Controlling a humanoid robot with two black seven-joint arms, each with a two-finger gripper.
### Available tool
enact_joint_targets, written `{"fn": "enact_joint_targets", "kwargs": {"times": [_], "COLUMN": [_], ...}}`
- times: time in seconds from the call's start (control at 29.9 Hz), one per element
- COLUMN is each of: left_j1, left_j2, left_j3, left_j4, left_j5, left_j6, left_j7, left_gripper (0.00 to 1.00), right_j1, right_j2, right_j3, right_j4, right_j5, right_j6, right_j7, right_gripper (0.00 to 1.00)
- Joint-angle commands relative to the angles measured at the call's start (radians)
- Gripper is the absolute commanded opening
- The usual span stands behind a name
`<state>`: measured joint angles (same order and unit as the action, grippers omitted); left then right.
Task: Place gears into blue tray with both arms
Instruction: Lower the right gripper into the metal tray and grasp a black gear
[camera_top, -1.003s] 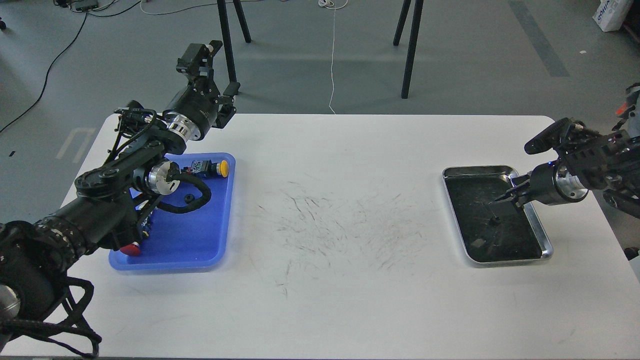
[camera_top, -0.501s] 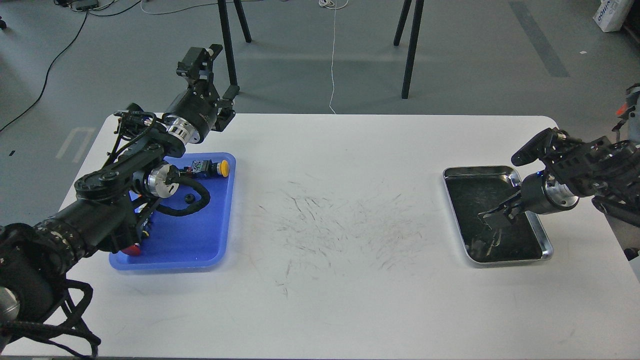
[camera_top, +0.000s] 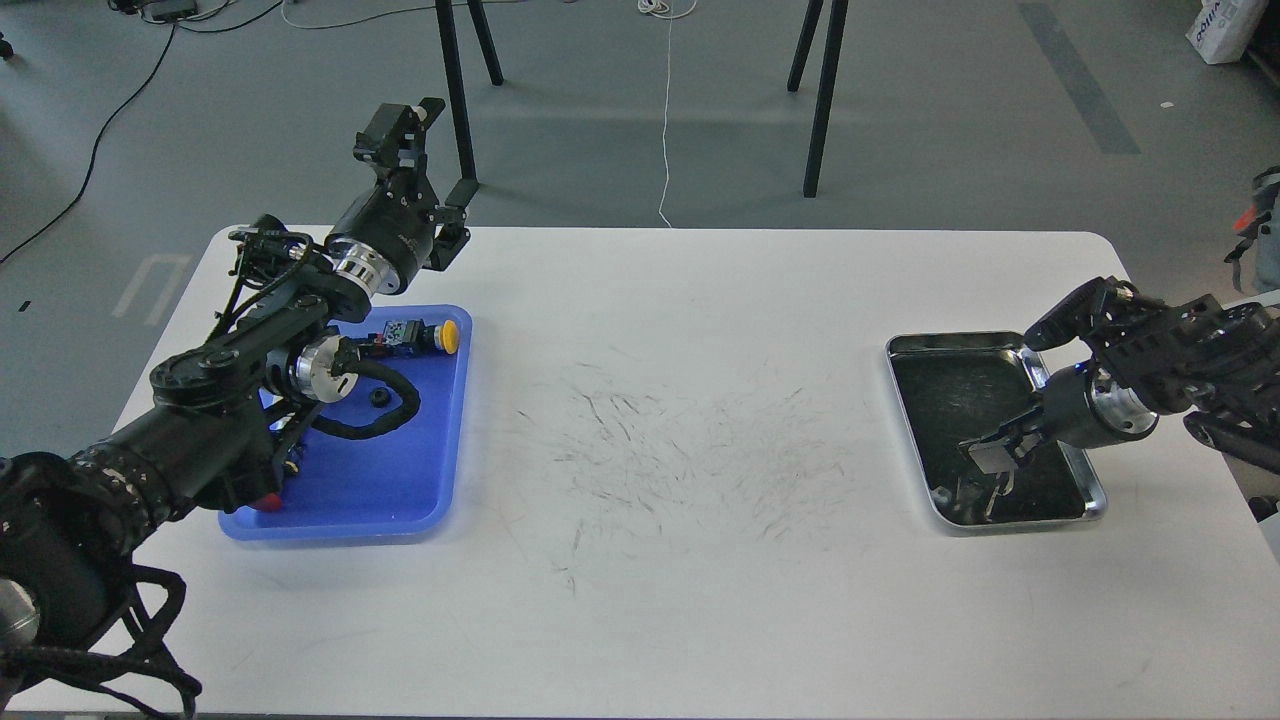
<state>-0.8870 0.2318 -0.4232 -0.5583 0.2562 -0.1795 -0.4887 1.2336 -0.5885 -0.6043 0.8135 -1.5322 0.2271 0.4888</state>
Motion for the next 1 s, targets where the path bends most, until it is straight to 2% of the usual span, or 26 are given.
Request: {"fn": "enact_joint_targets", "kwargs": {"times": [0.0, 0.2, 0.64, 0.74, 0.97], "left_j1": [0.002, 0.003, -0.001, 0.000, 0.000], "left_j2": [0.001, 0.001, 0.000, 0.000, 0.000], "left_j3": [0.000, 0.000, 0.000, 0.000, 0.000], "left_j4": [0.000, 0.000, 0.009, 0.012, 0.012], "left_j5": [0.000, -0.002, 0.011, 0.011, 0.012], "left_j6": [0.000, 0.000, 0.002, 0.002, 0.000], "left_j7": [0.000, 0.000, 0.000, 0.000, 0.000], "left_gripper": [1.00, 1.00, 1.00, 1.00, 1.00], "right_j1": [-0.002, -0.016, -0.046, -0.049, -0.052], "right_j2": [-0.001, 0.007, 0.009, 0.009, 0.030], "right_j3": [0.000, 0.000, 0.001, 0.001, 0.001], "right_j4": [-0.002, -0.057, -0.060, -0.074, -0.102], "right_j5": [0.000, 0.000, 0.000, 0.000, 0.001], "right_j6": [-0.002, -0.008, -0.008, -0.008, -0.008], "right_j7": [0.000, 0.000, 0.000, 0.000, 0.000], "right_gripper": [0.80, 0.70, 0.64, 0.56, 0.49]}}
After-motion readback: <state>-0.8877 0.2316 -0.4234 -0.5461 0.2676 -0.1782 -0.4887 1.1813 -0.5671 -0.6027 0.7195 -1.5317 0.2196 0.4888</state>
